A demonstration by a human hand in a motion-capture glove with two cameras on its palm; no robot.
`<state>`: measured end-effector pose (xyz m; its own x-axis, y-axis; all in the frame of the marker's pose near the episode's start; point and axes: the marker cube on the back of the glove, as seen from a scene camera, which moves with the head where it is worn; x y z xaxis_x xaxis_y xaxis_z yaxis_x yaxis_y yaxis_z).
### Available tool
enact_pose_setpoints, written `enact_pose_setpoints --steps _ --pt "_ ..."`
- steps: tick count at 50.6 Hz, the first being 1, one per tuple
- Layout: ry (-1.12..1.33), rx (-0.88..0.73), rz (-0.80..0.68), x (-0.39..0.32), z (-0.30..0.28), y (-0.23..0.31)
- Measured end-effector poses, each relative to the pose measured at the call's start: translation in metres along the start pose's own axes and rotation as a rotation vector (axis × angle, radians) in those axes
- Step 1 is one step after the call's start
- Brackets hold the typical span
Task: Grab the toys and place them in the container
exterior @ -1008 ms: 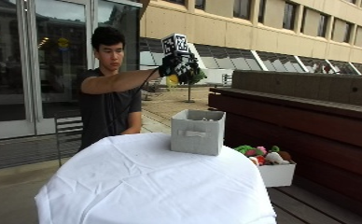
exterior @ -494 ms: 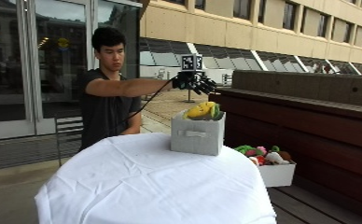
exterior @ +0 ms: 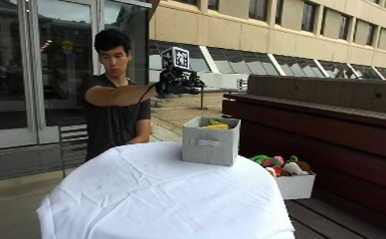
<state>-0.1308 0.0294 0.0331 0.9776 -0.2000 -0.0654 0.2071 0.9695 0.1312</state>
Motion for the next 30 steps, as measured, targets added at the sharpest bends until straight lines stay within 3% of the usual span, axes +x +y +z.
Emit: enact_pose_setpoints --steps 13,18,22,30 --pt "-0.030 -0.037 0.165 0.116 0.032 0.007" --pt "-0.045 -0.155 0.344 0.132 0.037 0.021" --pt "-0.045 -0.065 0.238 0.156 0.053 0.023" --pt "-0.040 -0.037 0.258 0.173 0.062 0.029"
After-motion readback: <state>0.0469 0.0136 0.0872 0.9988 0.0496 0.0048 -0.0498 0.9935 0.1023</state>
